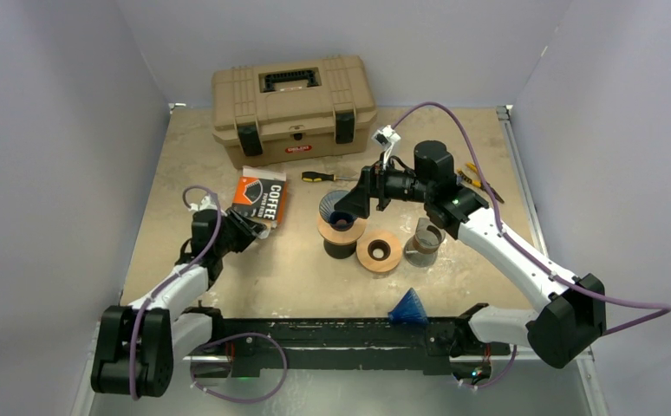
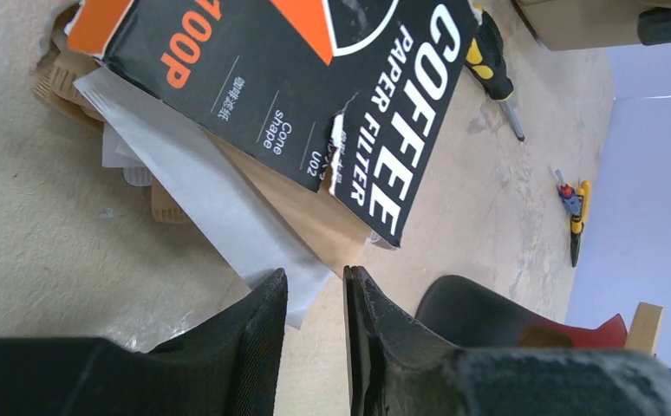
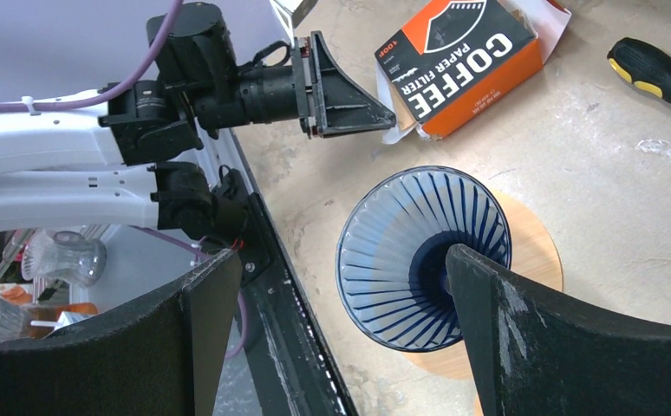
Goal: Place the coffee filter in the dripper
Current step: Pick up the coffee filter from the coffee filter holder.
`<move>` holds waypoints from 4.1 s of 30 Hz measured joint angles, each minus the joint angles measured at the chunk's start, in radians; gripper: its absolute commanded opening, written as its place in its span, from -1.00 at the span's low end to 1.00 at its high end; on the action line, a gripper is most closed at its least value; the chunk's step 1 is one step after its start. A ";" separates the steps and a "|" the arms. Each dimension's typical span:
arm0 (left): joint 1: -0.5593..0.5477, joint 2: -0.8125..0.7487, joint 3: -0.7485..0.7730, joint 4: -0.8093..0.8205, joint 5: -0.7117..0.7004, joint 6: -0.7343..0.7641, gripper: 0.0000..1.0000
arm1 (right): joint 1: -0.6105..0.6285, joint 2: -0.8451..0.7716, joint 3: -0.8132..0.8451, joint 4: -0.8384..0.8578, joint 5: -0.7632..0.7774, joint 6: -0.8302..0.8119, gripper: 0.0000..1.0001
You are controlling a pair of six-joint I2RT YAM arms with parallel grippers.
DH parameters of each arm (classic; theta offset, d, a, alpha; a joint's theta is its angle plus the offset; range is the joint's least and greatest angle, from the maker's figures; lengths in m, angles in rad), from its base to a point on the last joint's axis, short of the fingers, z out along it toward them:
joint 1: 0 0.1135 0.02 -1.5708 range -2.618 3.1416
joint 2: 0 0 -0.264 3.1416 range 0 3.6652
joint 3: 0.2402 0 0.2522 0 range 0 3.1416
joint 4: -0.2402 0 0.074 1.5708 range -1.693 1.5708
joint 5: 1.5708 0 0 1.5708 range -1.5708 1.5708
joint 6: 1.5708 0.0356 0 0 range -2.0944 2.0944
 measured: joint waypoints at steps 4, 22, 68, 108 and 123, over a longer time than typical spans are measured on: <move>0.000 0.066 -0.012 0.074 0.020 -0.027 -0.49 | 0.000 0.000 0.000 -0.001 0.000 0.000 0.84; 0.000 0.188 -0.053 0.305 0.044 -0.095 -0.34 | 0.000 0.000 0.000 -0.003 0.002 0.000 0.84; 0.000 0.142 -0.088 0.404 -0.022 -0.165 -1.00 | 0.000 0.008 0.004 -0.002 0.002 0.000 0.84; 0.000 -0.358 -0.104 -0.021 -0.040 -0.156 -1.00 | 0.000 0.005 0.004 0.005 0.002 0.003 0.87; 0.000 -0.410 0.037 -0.130 -0.034 -0.103 -1.00 | 0.000 0.005 0.004 0.001 -0.001 0.001 0.90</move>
